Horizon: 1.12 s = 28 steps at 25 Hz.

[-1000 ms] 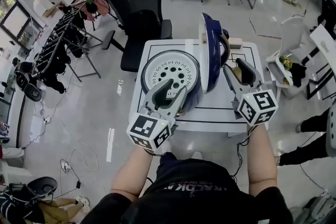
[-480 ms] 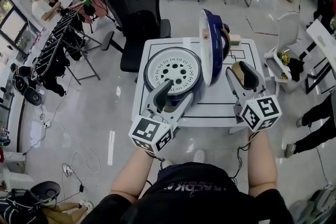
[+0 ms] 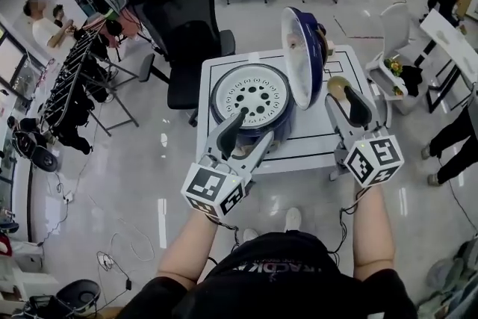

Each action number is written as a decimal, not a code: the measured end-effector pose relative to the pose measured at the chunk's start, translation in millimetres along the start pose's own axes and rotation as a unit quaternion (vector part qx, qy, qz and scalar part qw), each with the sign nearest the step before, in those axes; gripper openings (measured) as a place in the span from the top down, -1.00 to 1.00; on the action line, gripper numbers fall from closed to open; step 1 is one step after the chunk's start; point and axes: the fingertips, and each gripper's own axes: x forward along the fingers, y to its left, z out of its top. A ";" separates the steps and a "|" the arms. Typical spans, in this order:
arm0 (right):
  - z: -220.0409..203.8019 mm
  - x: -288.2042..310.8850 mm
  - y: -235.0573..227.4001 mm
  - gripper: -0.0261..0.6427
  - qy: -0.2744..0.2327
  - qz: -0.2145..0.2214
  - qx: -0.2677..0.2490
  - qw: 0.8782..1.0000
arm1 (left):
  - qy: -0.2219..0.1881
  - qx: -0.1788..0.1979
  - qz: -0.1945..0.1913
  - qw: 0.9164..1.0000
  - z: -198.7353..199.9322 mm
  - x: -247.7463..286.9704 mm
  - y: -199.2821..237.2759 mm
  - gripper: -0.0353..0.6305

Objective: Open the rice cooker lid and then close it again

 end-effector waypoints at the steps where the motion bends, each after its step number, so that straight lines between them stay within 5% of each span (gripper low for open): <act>1: 0.3 -4.0 4.0 0.33 0.001 -0.004 -0.003 1.000 | -0.001 -0.001 -0.006 1.000 -0.1 -2.9 -1.8 0.09; 18: -2.2 -47.5 37.6 0.33 0.009 -0.053 -0.024 0.998 | -0.001 -0.019 -0.067 0.998 -10.3 -25.4 -23.3 0.09; 28: 4.1 -46.8 19.7 0.33 0.005 -0.064 -0.026 0.998 | -0.006 -0.017 -0.066 0.998 -3.4 -15.9 -24.7 0.09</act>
